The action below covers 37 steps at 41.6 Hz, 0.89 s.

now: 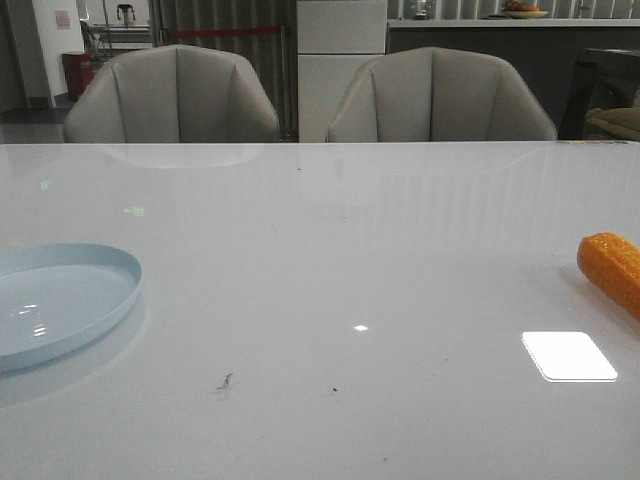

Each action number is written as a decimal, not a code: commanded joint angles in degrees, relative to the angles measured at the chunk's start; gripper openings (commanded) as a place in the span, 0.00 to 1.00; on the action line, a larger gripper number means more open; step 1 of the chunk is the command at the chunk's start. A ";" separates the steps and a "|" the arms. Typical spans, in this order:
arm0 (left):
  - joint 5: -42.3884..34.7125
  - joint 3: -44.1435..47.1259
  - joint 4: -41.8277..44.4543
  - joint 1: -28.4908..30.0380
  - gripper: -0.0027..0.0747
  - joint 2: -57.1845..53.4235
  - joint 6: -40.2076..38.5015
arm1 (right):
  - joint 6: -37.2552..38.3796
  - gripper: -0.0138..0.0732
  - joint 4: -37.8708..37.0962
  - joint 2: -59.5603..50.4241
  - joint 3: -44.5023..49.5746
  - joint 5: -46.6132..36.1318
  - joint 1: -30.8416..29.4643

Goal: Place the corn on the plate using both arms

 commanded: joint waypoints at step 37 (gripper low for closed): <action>-7.98 2.09 -0.15 -0.26 0.15 -0.91 -0.25 | -0.11 0.19 0.01 -0.91 -1.26 -4.93 -0.15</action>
